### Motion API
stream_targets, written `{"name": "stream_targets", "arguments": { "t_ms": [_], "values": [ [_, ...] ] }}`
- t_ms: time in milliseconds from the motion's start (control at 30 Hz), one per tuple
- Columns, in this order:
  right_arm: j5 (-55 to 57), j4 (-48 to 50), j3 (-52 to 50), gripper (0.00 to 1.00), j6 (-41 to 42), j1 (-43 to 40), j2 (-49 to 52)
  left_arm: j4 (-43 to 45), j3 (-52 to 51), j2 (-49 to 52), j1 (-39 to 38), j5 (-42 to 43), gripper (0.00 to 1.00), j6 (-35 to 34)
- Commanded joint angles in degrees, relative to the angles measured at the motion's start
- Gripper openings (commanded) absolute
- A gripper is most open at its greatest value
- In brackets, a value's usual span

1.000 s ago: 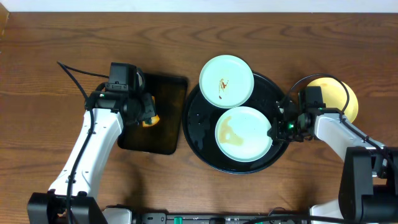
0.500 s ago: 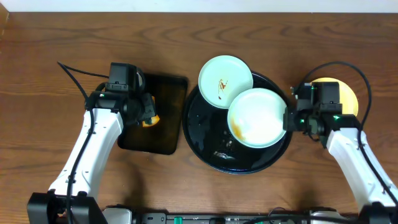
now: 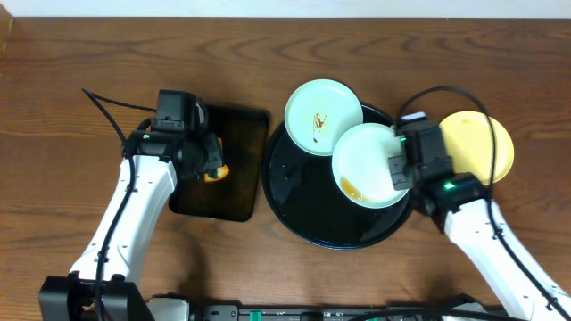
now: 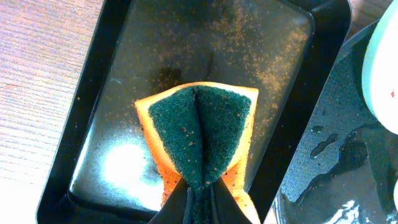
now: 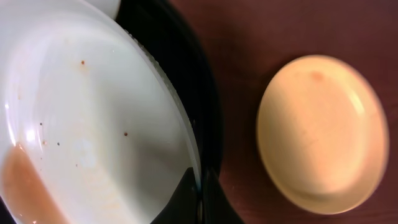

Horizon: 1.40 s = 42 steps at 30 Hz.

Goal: Clean dirty plates on tray and stack at the side
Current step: 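Lift the light-blue plate with right gripper and carry it right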

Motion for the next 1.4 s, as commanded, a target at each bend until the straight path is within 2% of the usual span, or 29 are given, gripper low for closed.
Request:
{"name": "stream_targets", "arguments": {
  "t_ms": [0, 200, 467, 1033, 1267, 1367],
  "values": [
    [14.1, 1.5, 1.1, 0.01, -0.5, 6.8, -1.0, 0.0, -0.7, -0.2, 0.3, 0.7, 0.08, 1.0],
    [27.4, 7.9, 1.1, 0.01, -1.7, 17.1, -1.0, 0.0, -0.7, -0.2, 0.3, 0.7, 0.08, 1.0],
    [33.7, 12.7, 1.1, 0.01, -4.2, 21.6, -1.0, 0.0, -0.7, -0.2, 0.3, 0.7, 0.08, 1.0],
    [35.0, 12.9, 1.1, 0.01, -4.1, 21.4, -1.0, 0.0, -0.7, -0.2, 0.3, 0.7, 0.08, 1.0],
    [34.9, 11.3, 1.1, 0.01, 3.7, 17.8, -1.1, 0.0, -0.7, -0.2, 0.3, 0.7, 0.08, 1.0],
    [29.8, 9.1, 2.1, 0.01, 8.9, 12.8, -2.0, 0.0, -0.7, -0.2, 0.3, 0.7, 0.08, 1.0]
  ]
}}
